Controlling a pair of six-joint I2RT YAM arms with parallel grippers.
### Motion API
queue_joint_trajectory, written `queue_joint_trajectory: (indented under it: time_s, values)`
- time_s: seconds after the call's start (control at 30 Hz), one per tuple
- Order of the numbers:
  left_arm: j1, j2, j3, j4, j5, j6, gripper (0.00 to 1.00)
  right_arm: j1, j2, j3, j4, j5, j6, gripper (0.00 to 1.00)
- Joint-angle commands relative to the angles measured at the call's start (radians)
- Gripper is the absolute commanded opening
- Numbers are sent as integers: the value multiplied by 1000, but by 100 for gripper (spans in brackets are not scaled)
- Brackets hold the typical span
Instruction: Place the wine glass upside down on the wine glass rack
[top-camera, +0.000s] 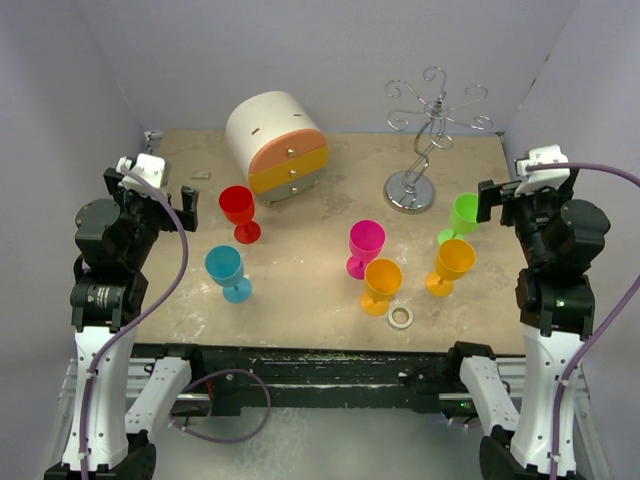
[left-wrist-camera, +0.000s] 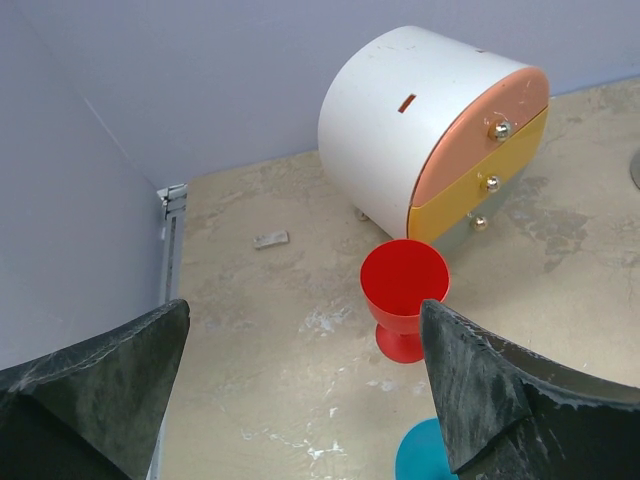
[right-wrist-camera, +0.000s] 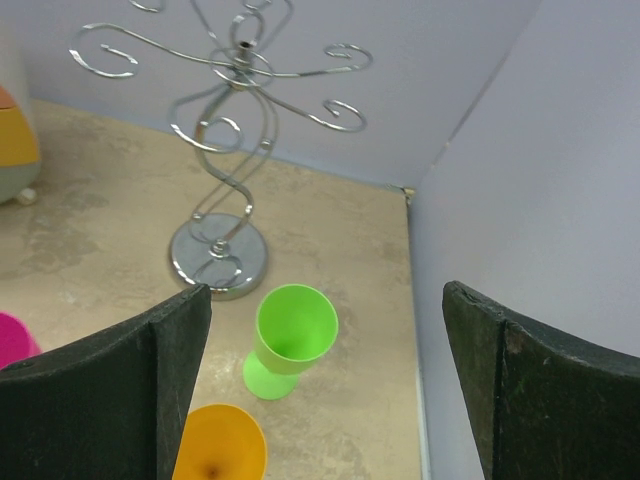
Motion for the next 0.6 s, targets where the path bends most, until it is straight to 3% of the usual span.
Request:
queue_joint_trajectory:
  time_s: [0.0,0.3,0.57]
  values:
    - [7,-2,20,43,23,-19,99,4,27,82,11,-152,-39,99]
    - [7,23,11,42,187,-10,99,28,242,188,62,-320,-13,97]
    - [7,33,-31,47,236,14,99,199,431,307,132,-153,26,95]
